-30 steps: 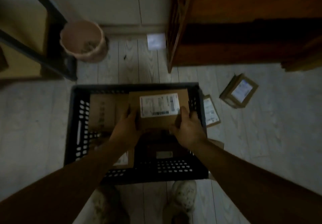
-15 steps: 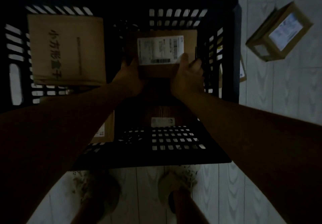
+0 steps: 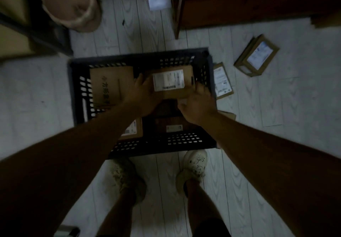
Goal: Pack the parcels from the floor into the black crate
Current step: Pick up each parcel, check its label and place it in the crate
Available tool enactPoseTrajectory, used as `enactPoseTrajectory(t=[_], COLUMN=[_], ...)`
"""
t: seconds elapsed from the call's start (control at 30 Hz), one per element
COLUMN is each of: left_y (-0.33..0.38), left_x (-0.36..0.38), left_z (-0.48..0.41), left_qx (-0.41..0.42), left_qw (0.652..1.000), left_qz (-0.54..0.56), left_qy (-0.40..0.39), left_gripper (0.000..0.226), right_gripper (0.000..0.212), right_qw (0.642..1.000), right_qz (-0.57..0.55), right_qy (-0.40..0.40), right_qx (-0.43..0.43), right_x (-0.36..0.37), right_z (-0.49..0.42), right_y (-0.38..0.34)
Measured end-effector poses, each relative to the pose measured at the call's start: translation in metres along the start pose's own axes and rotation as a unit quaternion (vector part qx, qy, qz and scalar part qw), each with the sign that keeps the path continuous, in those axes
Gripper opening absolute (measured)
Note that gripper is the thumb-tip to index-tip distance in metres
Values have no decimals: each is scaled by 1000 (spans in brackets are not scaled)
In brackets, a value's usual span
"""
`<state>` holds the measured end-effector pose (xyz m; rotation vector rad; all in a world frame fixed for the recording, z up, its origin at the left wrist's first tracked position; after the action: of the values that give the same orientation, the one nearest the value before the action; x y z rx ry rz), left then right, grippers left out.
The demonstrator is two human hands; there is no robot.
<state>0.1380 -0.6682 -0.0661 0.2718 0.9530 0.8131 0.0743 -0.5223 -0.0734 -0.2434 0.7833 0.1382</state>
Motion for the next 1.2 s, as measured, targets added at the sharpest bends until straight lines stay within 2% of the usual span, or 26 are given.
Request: enactPoseTrajectory(t=[0.1, 0.3, 0.43, 0.67, 0.93, 1.2], left_y=[44, 132, 183, 282, 360, 417], left_x=[-42, -134, -180, -229, -233, -211], left_z=[65, 176, 231, 295, 350, 361], left_qx=[-34, -25, -13, 83, 174, 193], left_qw=[999, 999, 997, 989, 976, 973], left_qz=[-7, -14, -3, -16, -16, 1], left_qy=[-18, 27, 70, 122, 128, 125], left_gripper=[76, 84, 80, 80, 81, 83], right_gripper=[67, 61, 67, 64, 63, 64], right_qw=[999, 997, 988, 985, 977, 965], right_qz=[19, 32, 103, 84, 66, 61], right_qy=[10, 39, 62, 142, 202, 249], right_qx=[-30, -67, -97, -57, 14, 45], right_x=[-62, -184, -237, -305, -350, -394], right_z=[57, 174, 242, 339, 430, 470], right_y=[-12, -34, -35, -13, 50, 117])
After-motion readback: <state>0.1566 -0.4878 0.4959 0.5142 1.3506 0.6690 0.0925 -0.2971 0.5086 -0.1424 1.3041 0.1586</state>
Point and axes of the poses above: each hand's wrist, its own z-axis away from the middle knuckle, its own x-axis out of the palm, y = z × x, the point moved 10 cm from there along -z, towards the middle knuckle, and after that the axes turned 12 degrees about x, right-handed, at the moved point
